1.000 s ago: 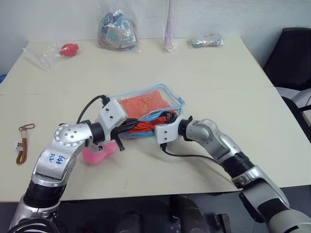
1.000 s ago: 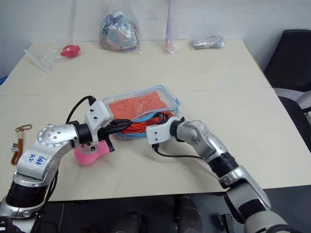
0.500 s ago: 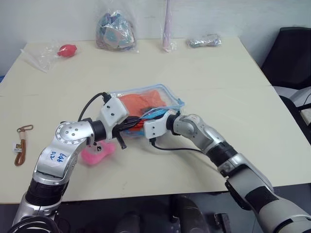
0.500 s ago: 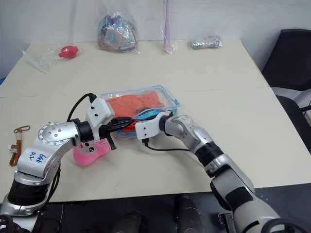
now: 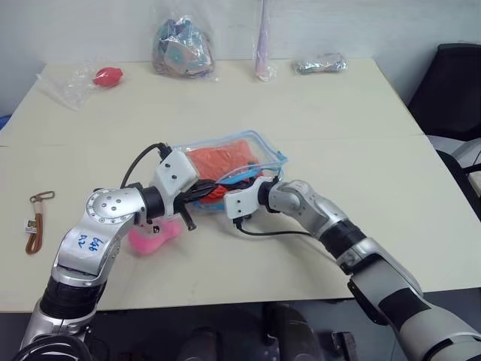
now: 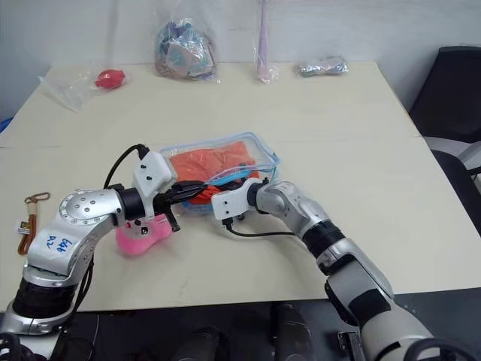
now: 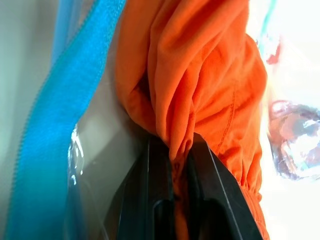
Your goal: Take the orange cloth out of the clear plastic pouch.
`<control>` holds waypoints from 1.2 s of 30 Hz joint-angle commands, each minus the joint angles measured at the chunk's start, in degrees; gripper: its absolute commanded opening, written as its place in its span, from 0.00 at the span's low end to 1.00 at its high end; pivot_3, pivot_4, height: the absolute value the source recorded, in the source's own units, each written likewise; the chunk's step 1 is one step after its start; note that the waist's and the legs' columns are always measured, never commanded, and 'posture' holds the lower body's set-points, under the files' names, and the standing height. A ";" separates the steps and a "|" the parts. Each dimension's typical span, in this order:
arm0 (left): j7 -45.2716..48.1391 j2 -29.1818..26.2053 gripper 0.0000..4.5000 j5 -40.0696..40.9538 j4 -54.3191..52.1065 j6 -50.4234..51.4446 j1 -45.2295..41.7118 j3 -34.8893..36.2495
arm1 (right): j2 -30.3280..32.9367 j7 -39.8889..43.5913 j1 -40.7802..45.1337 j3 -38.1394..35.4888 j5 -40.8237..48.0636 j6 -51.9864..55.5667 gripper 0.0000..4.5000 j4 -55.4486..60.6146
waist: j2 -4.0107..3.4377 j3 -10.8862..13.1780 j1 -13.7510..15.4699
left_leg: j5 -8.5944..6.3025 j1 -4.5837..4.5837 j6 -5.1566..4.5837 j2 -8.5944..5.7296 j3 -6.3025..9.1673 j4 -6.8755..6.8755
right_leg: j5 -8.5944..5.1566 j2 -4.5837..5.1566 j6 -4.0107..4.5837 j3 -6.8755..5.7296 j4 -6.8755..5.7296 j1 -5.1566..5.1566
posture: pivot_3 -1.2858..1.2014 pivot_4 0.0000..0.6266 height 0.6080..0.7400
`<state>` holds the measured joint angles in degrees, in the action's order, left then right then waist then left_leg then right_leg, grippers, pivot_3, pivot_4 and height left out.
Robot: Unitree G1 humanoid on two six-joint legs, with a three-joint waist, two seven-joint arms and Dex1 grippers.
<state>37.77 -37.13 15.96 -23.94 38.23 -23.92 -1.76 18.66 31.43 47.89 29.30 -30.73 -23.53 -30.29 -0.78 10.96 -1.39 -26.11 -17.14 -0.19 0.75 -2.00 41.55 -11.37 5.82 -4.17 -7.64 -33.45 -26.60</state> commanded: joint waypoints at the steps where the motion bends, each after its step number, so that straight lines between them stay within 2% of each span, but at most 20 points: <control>1: -1.87 0.08 0.00 -2.57 0.94 -1.87 0.16 -0.52 | 4.16 10.45 -5.68 -3.91 10.76 3.53 0.01 13.54 | -0.01 0.01 -0.05 | 0.00 -0.03 0.00 -0.04 -0.01 0.00 | 0.00 0.00 0.00 -0.02 0.03 0.00 | 0.52 0.24 1.00; 5: -3.04 1.20 0.00 -3.72 3.35 -2.64 -0.82 -1.15 | 12.80 22.60 -11.75 -6.70 21.83 5.90 0.01 28.66 | -0.01 0.02 0.07 | 0.00 -0.04 0.00 -0.08 -0.03 0.00 | 0.00 -0.03 -0.01 -0.14 0.07 -0.01 | 0.52 0.24 1.00; 11: -3.70 2.89 0.00 -4.66 6.80 -3.55 -4.11 -2.26 | 21.56 31.73 -17.78 -6.71 29.25 1.79 0.01 37.77 | 0.00 0.02 0.14 | 0.00 0.08 0.00 -0.05 -0.18 -0.01 | 0.01 -0.14 -0.02 -0.16 0.04 0.02 | 0.52 0.24 1.00; 17: -4.75 6.17 0.00 -3.29 9.57 -3.31 -9.51 -1.52 | 20.97 32.18 -18.41 -5.72 27.10 2.05 0.01 36.65 | 0.01 0.03 0.22 | 0.00 0.10 0.00 -0.04 -0.26 -0.01 | 0.01 -0.15 -0.02 -0.18 0.00 0.01 | 0.52 0.24 1.00; 22: -3.63 8.53 0.00 0.50 7.49 -0.54 -12.31 -0.69 | 19.38 31.69 -17.23 -4.00 23.70 0.46 0.01 33.13 | 0.01 0.03 1.00 | 0.00 0.10 -0.01 -0.06 -0.29 0.00 | 0.02 -0.14 -0.03 -0.16 0.01 0.01 | 0.52 0.24 1.00; 27: -2.52 9.76 0.00 2.77 5.45 1.70 -13.90 -1.62 | 18.11 30.13 -14.06 -1.99 17.42 -5.06 0.01 27.50 | 0.01 0.03 1.23 | 0.00 0.10 -0.01 -0.06 -0.29 0.02 | 0.02 -0.14 -0.03 -0.15 0.00 0.01 | 0.52 0.24 1.00; 33: -2.60 9.34 0.00 0.22 7.31 0.53 -13.94 -3.99 | 17.95 28.22 -12.94 -1.81 15.14 -10.33 0.01 25.53 | 0.01 0.02 1.24 | 0.00 0.10 -0.01 -0.06 -0.28 0.03 | 0.02 -0.14 -0.03 -0.15 0.00 0.01 | 0.52 0.24 1.00; 36: -2.92 7.73 0.00 -3.80 10.39 -2.28 -12.88 -6.04 | 20.06 29.68 -14.54 -4.13 20.52 -10.55 0.01 29.32 | 0.01 0.02 1.27 | 0.00 0.10 -0.01 -0.06 -0.28 0.03 | 0.02 -0.15 -0.03 -0.16 0.00 0.01 | 0.52 0.24 1.00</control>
<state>35.05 -28.45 14.21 -14.16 38.29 -37.09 -7.34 37.44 60.25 34.22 26.74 -13.87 -33.42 -4.52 -0.77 10.98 -0.12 -26.11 -17.05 -0.20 0.69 -2.28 41.58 -11.35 5.67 -4.20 -7.81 -33.44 -26.60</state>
